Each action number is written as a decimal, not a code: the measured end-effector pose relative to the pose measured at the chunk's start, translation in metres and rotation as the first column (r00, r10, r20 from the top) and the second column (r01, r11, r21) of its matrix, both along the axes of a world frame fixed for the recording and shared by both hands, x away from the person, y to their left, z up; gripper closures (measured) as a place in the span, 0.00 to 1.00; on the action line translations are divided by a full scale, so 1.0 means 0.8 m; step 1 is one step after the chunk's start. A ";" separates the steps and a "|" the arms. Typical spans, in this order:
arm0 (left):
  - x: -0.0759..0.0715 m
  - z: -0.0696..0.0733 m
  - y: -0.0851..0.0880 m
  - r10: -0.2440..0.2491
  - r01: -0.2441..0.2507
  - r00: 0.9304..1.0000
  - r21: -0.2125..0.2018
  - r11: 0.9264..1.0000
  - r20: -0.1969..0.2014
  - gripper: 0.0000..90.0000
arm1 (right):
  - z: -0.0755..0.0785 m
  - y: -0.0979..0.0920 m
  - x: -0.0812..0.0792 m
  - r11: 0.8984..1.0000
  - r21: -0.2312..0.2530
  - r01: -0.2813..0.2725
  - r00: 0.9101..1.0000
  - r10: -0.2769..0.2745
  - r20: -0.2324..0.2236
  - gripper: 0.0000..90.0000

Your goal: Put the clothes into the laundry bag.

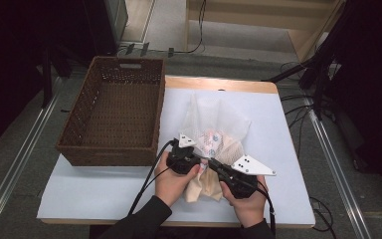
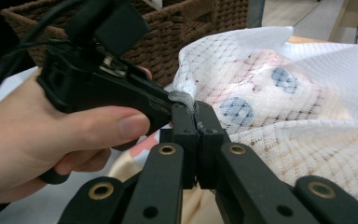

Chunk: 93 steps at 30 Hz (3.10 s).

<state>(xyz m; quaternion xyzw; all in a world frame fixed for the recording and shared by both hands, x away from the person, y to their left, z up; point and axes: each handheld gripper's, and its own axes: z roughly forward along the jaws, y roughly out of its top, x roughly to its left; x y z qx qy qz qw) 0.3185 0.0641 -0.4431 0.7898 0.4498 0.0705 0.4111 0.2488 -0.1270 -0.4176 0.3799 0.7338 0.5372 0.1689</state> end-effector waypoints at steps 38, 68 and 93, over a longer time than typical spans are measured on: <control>0.004 0.005 -0.004 0.085 -0.082 0.991 -0.027 0.996 0.103 0.88 | 0.008 -0.007 -0.003 0.999 0.037 0.004 1.000 -0.004 0.003 1.00; -0.050 -0.028 -0.041 -0.046 0.005 0.987 0.264 0.965 0.151 0.77 | -0.002 -0.021 0.008 0.997 0.045 0.059 0.998 -0.058 -0.033 1.00; 0.003 -0.005 -0.016 0.020 -0.021 0.994 0.008 1.000 0.108 0.48 | -0.009 -0.026 0.007 0.996 0.043 0.077 0.996 -0.076 -0.042 1.00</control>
